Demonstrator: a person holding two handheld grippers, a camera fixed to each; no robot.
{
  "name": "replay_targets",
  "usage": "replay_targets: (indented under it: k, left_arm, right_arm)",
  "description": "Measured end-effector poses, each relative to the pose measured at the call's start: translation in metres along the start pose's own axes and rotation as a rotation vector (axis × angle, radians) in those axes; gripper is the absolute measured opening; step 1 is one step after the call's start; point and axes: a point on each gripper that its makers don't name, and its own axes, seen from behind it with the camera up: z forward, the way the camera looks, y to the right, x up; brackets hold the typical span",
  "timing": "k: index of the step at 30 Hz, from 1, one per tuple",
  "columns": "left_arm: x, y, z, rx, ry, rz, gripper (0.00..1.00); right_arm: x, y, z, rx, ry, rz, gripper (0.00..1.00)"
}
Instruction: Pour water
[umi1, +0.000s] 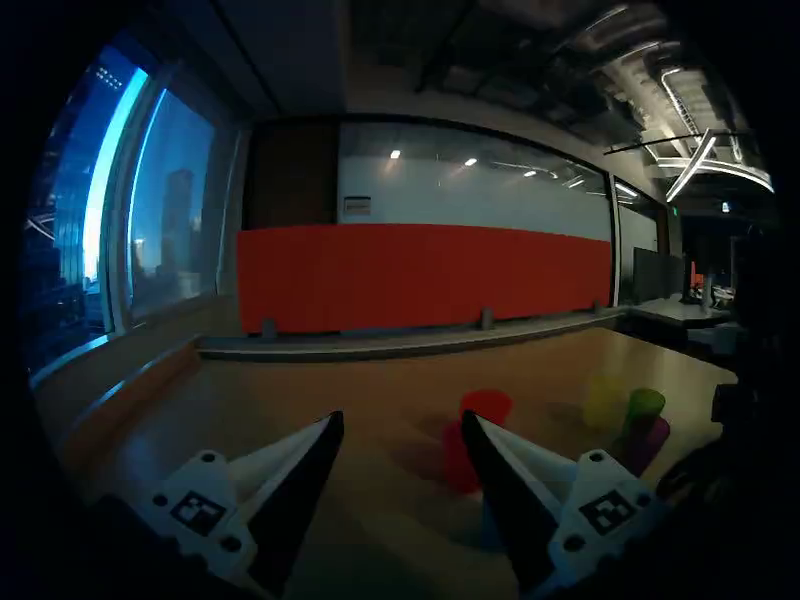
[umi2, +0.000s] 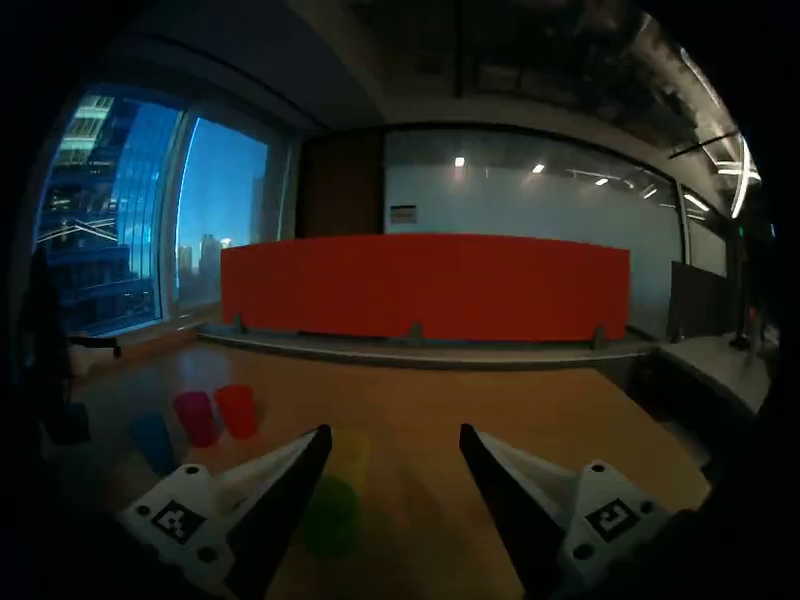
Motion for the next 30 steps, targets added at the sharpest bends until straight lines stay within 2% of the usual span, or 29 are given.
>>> replay_targets:
  k: [5, 12, 17, 21, 26, 30]
  left_arm:
    - [0.010, -0.003, -0.001, 0.035, 0.029, 0.000, 0.86]
    - [0.021, -0.002, -0.001, 0.070, 0.064, -0.023, 0.86]
    - [0.027, 0.002, 0.002, 0.081, 0.085, -0.039, 0.86]
    - [0.027, 0.007, 0.005, 0.076, 0.090, -0.056, 0.86]
    - [0.024, 0.002, 0.006, 0.100, 0.092, -0.067, 0.86]
    - [0.024, -0.008, 0.005, 0.137, 0.101, -0.066, 0.86]
  right_arm:
    - [0.007, 0.008, 0.002, -0.056, 0.040, 0.007, 0.99]
    - [0.019, 0.022, 0.001, -0.147, 0.083, -0.014, 0.99]
    - [0.032, 0.028, 0.000, -0.214, 0.131, -0.039, 0.99]
    - [0.037, 0.028, 0.001, -0.240, 0.143, -0.037, 0.99]
    - [0.042, 0.026, 0.002, -0.249, 0.150, -0.025, 0.99]
    - [0.044, 0.025, 0.002, -0.260, 0.140, -0.046, 0.99]
